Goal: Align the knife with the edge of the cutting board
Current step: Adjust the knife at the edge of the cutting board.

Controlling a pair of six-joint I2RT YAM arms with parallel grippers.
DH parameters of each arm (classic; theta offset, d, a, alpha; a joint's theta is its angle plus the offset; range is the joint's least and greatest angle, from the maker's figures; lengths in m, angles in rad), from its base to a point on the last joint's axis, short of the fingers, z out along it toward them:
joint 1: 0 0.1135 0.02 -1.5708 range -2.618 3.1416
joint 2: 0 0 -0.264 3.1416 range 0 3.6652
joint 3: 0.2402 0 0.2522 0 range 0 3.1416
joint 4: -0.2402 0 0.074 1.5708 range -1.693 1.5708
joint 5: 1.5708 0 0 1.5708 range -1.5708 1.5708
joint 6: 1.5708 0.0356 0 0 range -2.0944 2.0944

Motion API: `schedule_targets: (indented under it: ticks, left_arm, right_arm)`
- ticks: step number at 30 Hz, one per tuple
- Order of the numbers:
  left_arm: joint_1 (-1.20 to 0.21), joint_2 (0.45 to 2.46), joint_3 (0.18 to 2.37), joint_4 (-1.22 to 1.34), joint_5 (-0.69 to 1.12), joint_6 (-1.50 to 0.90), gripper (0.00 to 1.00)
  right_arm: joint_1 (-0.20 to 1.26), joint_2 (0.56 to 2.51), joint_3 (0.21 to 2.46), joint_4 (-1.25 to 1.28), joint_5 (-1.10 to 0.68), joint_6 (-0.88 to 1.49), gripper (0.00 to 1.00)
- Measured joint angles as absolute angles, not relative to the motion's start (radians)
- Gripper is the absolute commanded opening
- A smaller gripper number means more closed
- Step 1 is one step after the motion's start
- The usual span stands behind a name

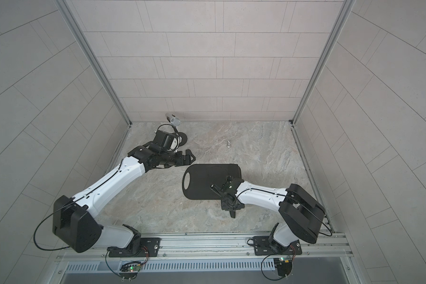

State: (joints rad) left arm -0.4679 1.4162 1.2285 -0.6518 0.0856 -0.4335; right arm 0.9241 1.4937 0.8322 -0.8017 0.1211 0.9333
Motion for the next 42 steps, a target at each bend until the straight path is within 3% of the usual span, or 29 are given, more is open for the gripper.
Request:
schedule_targets:
  ticks: [26, 33, 42]
  left_arm:
    - [-0.468, 1.416, 1.229, -0.652, 0.086, -0.433, 1.0]
    - [-0.468, 1.416, 1.229, -0.652, 0.086, -0.433, 1.0]
    - [-0.468, 1.416, 1.229, -0.651, 0.087, -0.433, 1.0]
  right_arm:
    - [0.923, 1.467, 0.83, -0.812, 0.141, 0.973, 0.23]
    - [0.923, 1.467, 0.83, -0.817, 0.146, 0.982, 0.39]
    - [0.923, 1.437, 0.805, -0.818, 0.139, 0.985, 0.43]
